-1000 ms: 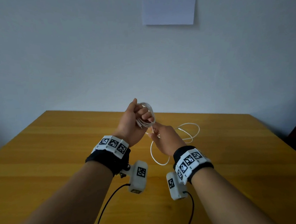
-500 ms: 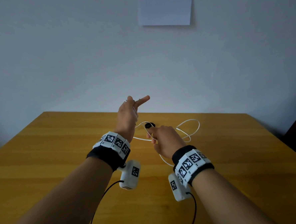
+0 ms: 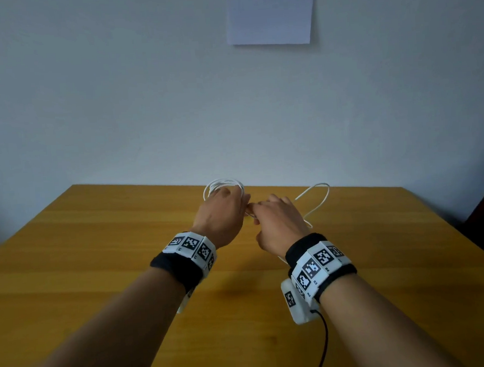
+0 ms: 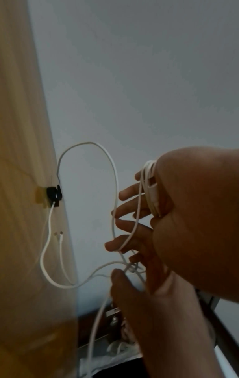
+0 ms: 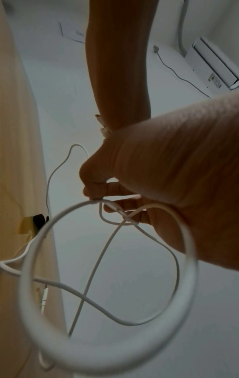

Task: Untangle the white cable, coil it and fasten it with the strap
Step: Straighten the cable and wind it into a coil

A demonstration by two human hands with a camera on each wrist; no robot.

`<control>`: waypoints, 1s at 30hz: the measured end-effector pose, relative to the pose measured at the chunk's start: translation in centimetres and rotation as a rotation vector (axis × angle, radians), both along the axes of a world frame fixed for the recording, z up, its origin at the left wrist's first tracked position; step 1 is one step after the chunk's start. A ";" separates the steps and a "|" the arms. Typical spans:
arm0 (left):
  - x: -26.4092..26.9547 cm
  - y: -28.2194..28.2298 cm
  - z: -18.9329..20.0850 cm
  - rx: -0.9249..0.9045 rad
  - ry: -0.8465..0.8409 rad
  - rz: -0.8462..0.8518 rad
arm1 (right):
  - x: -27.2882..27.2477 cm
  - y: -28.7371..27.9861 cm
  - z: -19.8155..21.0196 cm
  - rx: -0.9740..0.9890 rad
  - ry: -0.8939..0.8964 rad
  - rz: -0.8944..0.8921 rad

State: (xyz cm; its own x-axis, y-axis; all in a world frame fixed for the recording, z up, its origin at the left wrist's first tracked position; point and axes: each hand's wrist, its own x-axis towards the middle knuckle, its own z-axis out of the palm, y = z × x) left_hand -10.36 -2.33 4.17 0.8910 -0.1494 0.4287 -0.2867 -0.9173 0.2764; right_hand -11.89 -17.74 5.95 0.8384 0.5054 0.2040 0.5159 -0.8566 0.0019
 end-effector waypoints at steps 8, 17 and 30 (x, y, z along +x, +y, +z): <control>-1.0 0.0 0.5 0.260 -0.111 0.032 | -0.1 0.3 0.3 -0.058 -0.090 -0.023; -0.8 0.0 0.2 0.213 -0.188 0.058 | -0.1 0.6 0.1 -0.056 -0.087 -0.074; -1.7 -0.2 0.6 0.172 -0.068 0.035 | 0.5 -0.1 0.0 -0.065 -0.048 -0.128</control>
State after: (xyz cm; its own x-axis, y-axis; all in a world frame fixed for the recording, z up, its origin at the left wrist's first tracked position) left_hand -12.03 -2.58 4.75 0.8668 -0.1948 0.4591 -0.2665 -0.9590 0.0960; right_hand -11.37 -17.89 5.96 0.8870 0.4084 0.2156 0.4004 -0.9127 0.0815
